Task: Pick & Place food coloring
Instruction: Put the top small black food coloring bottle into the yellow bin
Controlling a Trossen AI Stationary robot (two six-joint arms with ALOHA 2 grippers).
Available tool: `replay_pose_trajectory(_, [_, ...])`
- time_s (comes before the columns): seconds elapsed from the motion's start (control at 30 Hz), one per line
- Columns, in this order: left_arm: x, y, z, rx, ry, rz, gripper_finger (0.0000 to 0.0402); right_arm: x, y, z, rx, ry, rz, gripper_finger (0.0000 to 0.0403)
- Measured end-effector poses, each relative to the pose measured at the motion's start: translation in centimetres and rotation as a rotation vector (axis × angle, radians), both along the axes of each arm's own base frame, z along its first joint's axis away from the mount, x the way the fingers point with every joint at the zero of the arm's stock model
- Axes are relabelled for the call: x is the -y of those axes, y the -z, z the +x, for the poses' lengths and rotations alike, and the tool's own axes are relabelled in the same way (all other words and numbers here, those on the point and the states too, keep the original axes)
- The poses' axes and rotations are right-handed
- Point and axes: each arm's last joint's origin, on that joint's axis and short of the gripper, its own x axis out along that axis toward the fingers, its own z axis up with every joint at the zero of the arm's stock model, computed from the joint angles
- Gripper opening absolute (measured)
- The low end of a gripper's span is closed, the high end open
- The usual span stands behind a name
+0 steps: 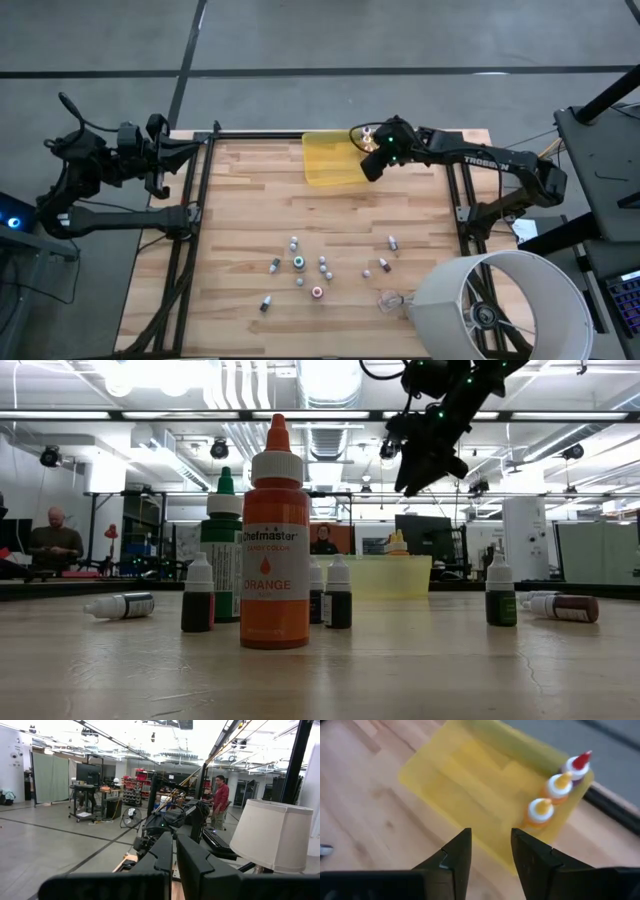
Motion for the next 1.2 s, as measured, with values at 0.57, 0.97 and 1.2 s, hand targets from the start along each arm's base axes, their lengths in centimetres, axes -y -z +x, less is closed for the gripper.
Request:
replay_pose_trajectory(0.57, [0.0, 0.0, 0.0, 0.000, 0.000, 0.000, 0.0000, 0.1, 2.6, 0.2, -0.006, 0.138, 0.143, 0.0187])
replay_pose_trajectory(0.97, [0.0, 0.0, 0.0, 0.000, 0.000, 0.000, 0.0000, 1.0, 4.6, 1.5, -0.071, 0.057, 0.087, 0.0182])
replay_pose_trajectory(1.2, [0.0, 0.0, 0.0, 0.000, 0.000, 0.000, 0.0000, 2.0, 5.3, 1.9, -0.067, 0.070, 0.073, 0.0175])
